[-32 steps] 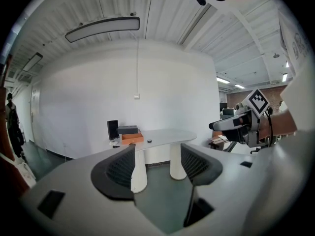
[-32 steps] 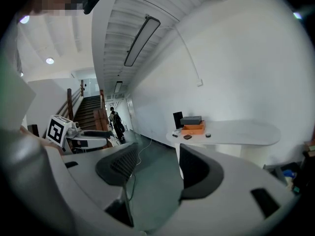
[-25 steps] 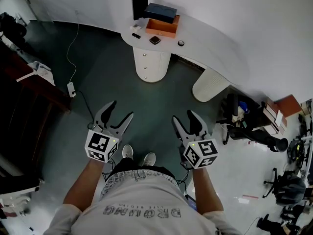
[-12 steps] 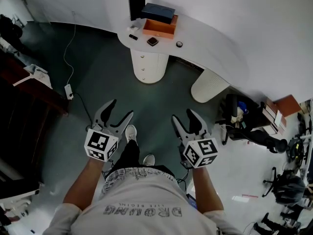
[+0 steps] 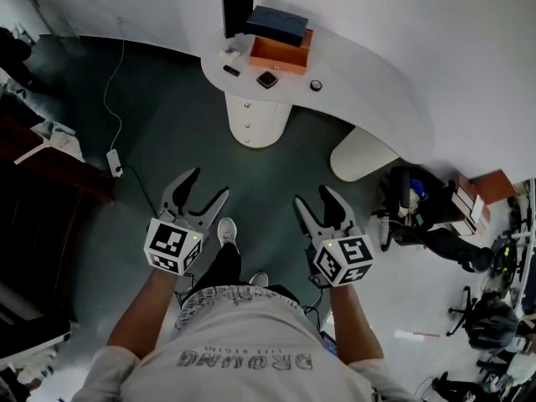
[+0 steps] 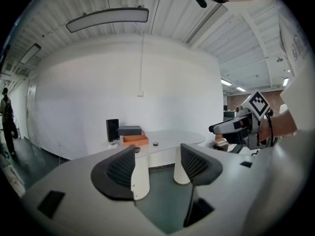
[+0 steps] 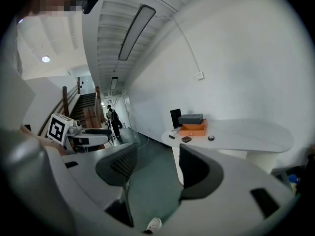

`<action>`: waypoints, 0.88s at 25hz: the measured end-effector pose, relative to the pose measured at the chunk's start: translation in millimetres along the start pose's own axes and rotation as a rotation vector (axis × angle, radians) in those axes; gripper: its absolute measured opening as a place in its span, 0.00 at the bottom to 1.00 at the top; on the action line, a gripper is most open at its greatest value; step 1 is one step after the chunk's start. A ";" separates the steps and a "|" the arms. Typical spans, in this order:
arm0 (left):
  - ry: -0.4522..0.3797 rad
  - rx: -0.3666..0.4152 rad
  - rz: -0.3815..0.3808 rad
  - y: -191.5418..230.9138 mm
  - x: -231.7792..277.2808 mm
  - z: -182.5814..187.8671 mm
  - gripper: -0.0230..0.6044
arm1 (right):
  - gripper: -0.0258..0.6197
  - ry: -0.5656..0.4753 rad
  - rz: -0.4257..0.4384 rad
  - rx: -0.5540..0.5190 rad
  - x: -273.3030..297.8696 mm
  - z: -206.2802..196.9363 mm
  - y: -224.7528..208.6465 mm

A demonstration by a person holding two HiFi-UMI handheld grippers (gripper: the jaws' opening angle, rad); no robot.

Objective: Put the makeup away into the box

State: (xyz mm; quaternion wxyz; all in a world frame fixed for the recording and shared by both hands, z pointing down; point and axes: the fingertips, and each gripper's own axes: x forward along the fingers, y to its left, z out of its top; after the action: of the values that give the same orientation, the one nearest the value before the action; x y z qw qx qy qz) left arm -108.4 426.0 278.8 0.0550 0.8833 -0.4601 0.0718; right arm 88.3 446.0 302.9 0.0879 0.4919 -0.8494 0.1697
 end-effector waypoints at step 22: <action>-0.001 -0.018 -0.098 155.1 104.3 18.5 0.51 | 0.46 0.030 -0.065 0.012 171.5 58.2 -2.3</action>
State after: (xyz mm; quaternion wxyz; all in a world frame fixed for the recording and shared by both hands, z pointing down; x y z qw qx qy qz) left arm -175.2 250.5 283.9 0.0661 0.9042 -0.4170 0.0646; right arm 5.5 285.0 303.7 0.1030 0.5172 -0.8306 0.1791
